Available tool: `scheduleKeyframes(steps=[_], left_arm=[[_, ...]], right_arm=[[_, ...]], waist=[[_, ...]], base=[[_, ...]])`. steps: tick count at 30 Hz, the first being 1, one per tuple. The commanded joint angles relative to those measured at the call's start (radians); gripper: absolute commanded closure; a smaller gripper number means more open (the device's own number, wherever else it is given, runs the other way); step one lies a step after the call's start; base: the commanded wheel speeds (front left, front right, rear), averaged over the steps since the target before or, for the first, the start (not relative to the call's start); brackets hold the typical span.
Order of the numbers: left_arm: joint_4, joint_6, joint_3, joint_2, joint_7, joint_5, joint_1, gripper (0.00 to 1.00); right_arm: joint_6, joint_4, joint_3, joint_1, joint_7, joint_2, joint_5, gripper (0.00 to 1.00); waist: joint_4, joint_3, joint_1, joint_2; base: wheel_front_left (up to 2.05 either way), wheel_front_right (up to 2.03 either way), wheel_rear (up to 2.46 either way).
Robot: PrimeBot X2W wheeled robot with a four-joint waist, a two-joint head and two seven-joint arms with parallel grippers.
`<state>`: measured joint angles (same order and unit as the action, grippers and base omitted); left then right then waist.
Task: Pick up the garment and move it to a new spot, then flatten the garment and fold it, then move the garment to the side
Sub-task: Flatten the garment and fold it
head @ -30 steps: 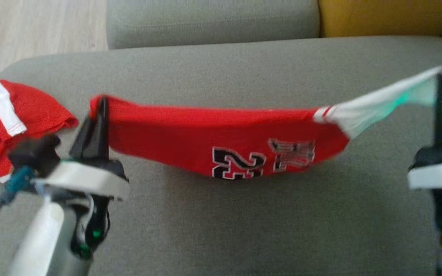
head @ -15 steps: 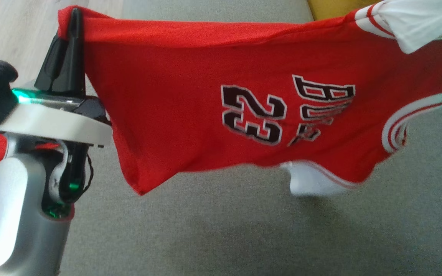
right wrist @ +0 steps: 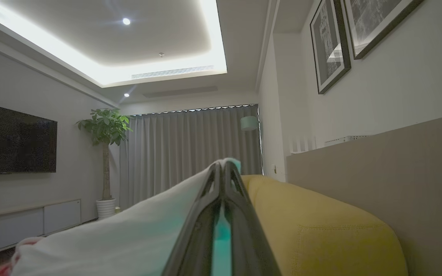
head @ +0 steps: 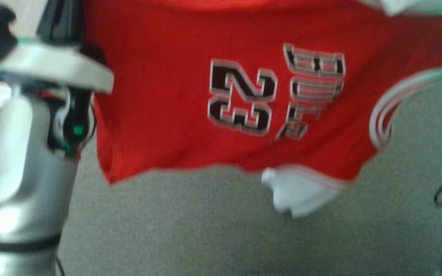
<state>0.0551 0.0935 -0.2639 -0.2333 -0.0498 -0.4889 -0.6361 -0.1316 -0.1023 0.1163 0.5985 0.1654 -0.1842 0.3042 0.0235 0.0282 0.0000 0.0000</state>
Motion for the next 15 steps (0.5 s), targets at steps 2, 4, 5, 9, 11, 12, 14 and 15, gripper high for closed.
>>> scheduleKeyframes(steps=[2, 4, 5, 9, 11, 12, 14, 15], left_arm=[[0.020, -0.014, 0.030, -0.016, -0.022, -0.001, -0.129, 1.00], [0.107, -0.031, 0.026, 0.000, -0.052, 0.003, -0.212, 1.00], [0.152, -0.038, 0.025, 0.007, -0.069, 0.006, -0.255, 1.00], [0.350, -0.060, 0.026, 0.034, -0.143, 0.018, -0.414, 1.00], [0.454, -0.071, 0.026, 0.049, -0.171, 0.024, -0.482, 1.00], [0.505, -0.076, 0.026, 0.055, -0.182, 0.029, -0.511, 1.00], [0.609, -0.086, 0.021, 0.071, -0.194, 0.035, -0.554, 1.00], [0.662, -0.092, 0.017, 0.078, -0.198, 0.039, -0.570, 1.00]], right_arm=[[0.001, 0.017, -0.033, 0.119, -0.020, -0.016, 0.010, 1.00], [0.001, 0.099, -0.059, 0.212, -0.053, -0.020, 0.014, 1.00], [0.001, 0.143, -0.072, 0.260, -0.070, -0.020, 0.018, 1.00], [0.001, 0.347, -0.131, 0.442, -0.167, -0.015, 0.025, 1.00], [0.001, 0.465, -0.156, 0.515, -0.221, -0.009, 0.025, 1.00], [0.001, 0.527, -0.169, 0.548, -0.243, -0.005, 0.024, 1.00], [0.001, 0.652, -0.202, 0.602, -0.272, 0.011, 0.019, 1.00], [0.001, 0.714, -0.224, 0.624, -0.277, 0.019, 0.016, 1.00]], waist=[[0.001, 0.041, 0.0000, 0.0000], [0.000, 0.069, 0.0000, 0.0000], [0.000, 0.084, 0.0000, 0.0000], [-0.004, 0.117, 0.0000, 0.0000], [-0.005, 0.119, 0.0000, 0.0000], [-0.006, 0.120, 0.0000, 0.0000], [-0.009, 0.125, 0.0000, 0.0000], [-0.012, 0.130, 0.0000, 0.0000]], base=[[0.00, 0.00, 0.00], [0.00, 0.00, 0.00], [0.00, 0.00, 0.00], [0.00, 0.00, 0.00], [0.00, 0.00, 0.00], [0.00, 0.00, 0.00], [0.00, 0.00, 0.00], [0.00, 0.00, 0.00]])
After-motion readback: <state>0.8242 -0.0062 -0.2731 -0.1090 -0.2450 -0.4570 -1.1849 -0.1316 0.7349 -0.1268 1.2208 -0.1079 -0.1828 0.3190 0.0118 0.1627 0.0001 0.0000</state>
